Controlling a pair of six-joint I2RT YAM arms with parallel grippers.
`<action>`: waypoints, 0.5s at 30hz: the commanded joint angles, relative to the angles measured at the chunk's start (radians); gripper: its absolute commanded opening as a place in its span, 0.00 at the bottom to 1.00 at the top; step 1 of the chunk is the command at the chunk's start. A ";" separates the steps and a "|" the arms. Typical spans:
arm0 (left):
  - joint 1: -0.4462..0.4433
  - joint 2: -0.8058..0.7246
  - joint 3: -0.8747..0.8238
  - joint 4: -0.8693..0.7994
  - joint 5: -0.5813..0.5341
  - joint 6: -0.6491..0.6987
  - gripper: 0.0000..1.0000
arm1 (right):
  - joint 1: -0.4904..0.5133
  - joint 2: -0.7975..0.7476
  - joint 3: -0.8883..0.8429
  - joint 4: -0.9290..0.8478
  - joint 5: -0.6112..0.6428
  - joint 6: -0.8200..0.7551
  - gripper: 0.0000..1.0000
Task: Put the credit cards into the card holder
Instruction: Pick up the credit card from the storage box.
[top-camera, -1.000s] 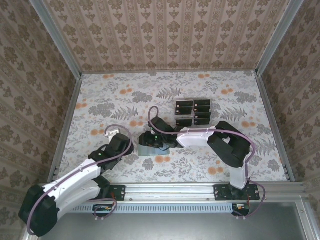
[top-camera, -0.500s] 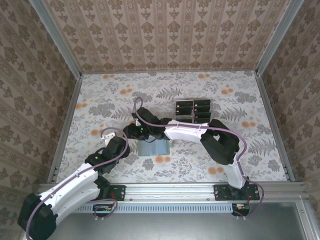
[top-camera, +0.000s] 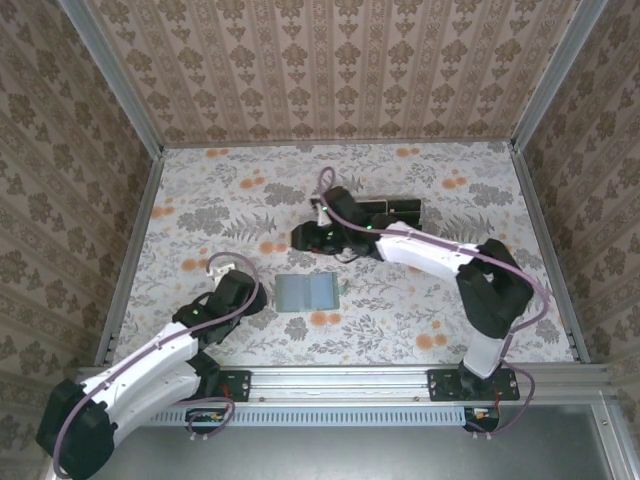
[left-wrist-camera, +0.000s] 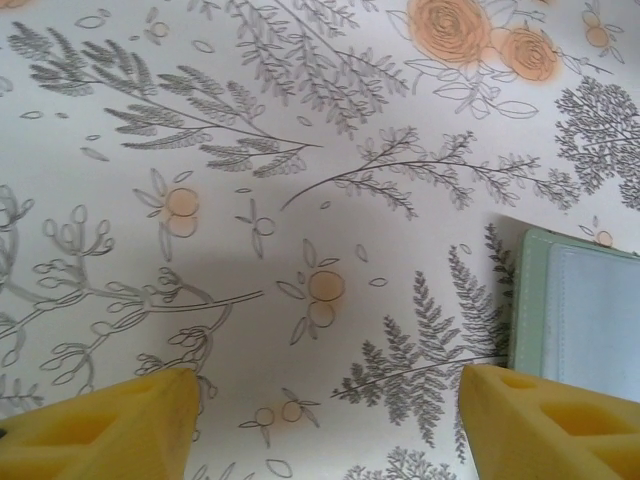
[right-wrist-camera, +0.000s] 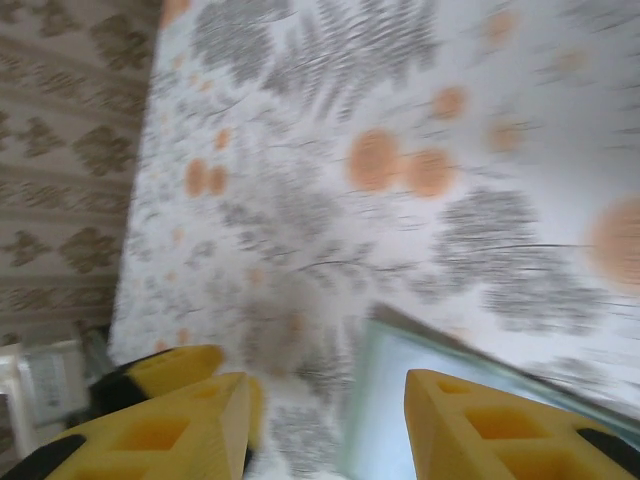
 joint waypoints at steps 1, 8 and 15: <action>0.002 0.047 0.054 0.057 0.044 0.037 0.73 | -0.057 -0.084 -0.020 -0.191 0.093 -0.207 0.45; -0.005 0.150 0.121 0.103 0.075 0.061 0.75 | -0.113 -0.117 -0.033 -0.353 0.166 -0.401 0.45; -0.015 0.197 0.153 0.110 0.092 0.065 0.76 | -0.111 -0.135 -0.035 -0.439 0.373 -0.556 0.45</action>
